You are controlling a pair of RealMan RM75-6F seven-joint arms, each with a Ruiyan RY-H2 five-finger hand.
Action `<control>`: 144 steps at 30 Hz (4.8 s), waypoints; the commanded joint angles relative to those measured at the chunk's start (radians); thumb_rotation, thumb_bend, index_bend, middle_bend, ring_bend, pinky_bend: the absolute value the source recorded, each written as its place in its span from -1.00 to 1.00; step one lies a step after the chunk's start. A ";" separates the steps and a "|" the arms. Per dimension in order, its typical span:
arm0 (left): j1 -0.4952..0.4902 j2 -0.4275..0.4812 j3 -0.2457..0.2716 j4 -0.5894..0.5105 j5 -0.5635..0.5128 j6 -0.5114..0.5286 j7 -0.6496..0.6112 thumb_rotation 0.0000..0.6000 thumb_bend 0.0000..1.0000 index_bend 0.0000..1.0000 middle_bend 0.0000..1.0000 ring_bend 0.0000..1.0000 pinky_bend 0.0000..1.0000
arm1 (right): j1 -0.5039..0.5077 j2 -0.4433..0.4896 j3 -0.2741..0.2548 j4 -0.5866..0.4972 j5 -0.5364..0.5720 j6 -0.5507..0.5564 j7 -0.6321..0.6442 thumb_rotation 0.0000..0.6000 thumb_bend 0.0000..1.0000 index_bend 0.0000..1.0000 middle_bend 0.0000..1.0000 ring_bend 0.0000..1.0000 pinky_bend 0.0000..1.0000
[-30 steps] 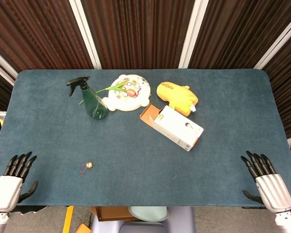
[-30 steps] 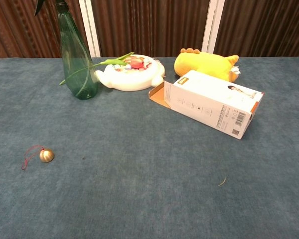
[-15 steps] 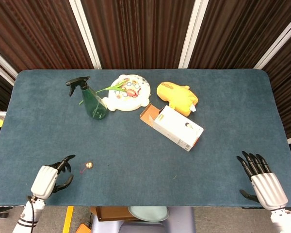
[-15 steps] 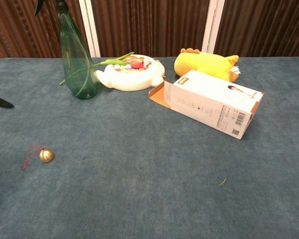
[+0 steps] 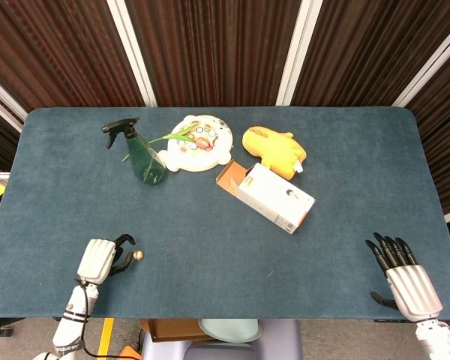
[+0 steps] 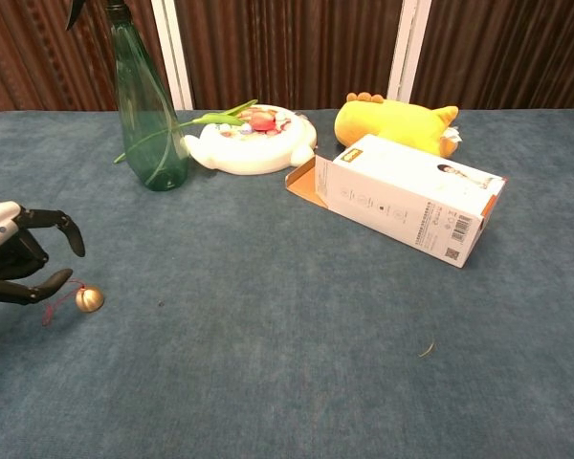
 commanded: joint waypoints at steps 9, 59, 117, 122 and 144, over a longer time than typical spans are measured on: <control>-0.011 -0.022 0.032 0.014 -0.019 -0.025 0.035 1.00 -0.16 -0.02 1.00 1.00 1.00 | 0.001 0.005 -0.003 0.000 -0.001 0.001 0.009 1.00 -0.52 -1.00 -1.00 -1.00 -1.00; -0.045 -0.024 0.044 0.043 -0.072 -0.052 0.053 1.00 -0.16 0.14 1.00 1.00 1.00 | 0.010 0.021 -0.020 -0.015 0.007 -0.027 -0.003 1.00 -0.52 -1.00 -1.00 -1.00 -1.00; -0.056 0.053 0.002 -0.072 -0.098 -0.016 0.009 1.00 -0.04 0.36 1.00 1.00 1.00 | 0.012 0.015 -0.022 -0.018 0.016 -0.037 -0.016 1.00 -0.52 -1.00 -1.00 -1.00 -1.00; -0.053 0.058 0.013 -0.081 -0.086 -0.006 0.022 1.00 -0.04 0.36 1.00 1.00 1.00 | 0.005 0.019 -0.027 -0.018 0.000 -0.018 -0.009 1.00 -0.52 -1.00 -1.00 -1.00 -1.00; -0.065 -0.017 0.022 0.063 -0.115 -0.060 0.017 1.00 -0.07 0.23 1.00 1.00 1.00 | 0.009 0.016 -0.026 -0.016 0.007 -0.030 -0.014 1.00 -0.52 -1.00 -1.00 -1.00 -1.00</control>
